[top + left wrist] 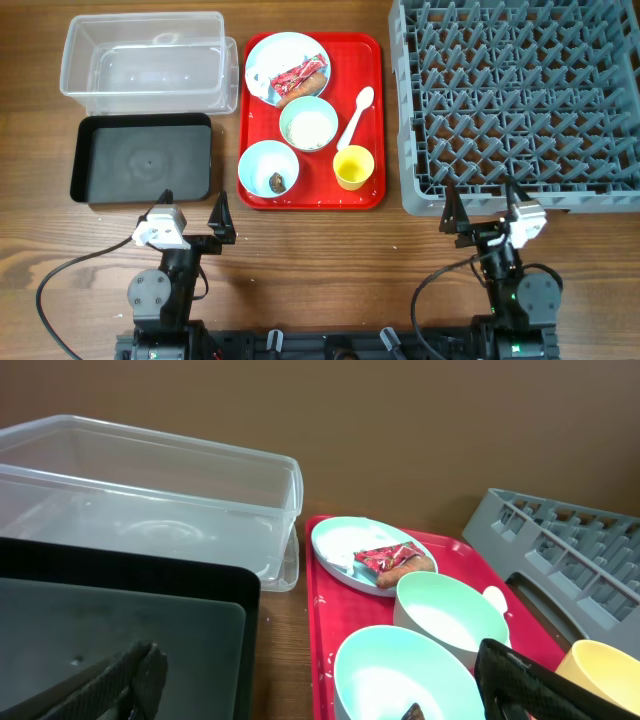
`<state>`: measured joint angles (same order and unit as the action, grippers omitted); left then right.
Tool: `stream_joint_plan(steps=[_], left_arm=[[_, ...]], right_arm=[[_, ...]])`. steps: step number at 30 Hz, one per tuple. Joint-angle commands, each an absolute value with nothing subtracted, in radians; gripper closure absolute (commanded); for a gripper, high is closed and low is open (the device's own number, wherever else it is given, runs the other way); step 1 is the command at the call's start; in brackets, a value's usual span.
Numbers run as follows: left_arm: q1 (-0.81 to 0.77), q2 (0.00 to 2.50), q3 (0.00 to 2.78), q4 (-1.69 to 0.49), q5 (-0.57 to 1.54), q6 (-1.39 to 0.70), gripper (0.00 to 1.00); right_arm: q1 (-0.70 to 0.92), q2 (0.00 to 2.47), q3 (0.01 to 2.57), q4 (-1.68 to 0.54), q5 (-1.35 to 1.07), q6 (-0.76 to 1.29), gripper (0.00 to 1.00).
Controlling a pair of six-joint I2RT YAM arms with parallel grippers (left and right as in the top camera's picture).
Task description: Sort waste into correct bins and load items into the dishwasher rack
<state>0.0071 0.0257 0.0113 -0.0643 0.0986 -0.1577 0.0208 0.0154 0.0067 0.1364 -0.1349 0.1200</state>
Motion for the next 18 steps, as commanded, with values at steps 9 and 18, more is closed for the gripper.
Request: stream_joint_plan(steps=[9,18], left_arm=[[0.002,0.036,0.063,0.033,0.194,-0.138,0.0],[0.002,0.395,0.36,-0.035,0.194,-0.134,0.0]], right_arm=[[0.025,0.113,0.164,0.199,-0.363,0.059,0.0],[0.025,0.544,0.644,-0.002,-0.453,-0.065,0.0]])
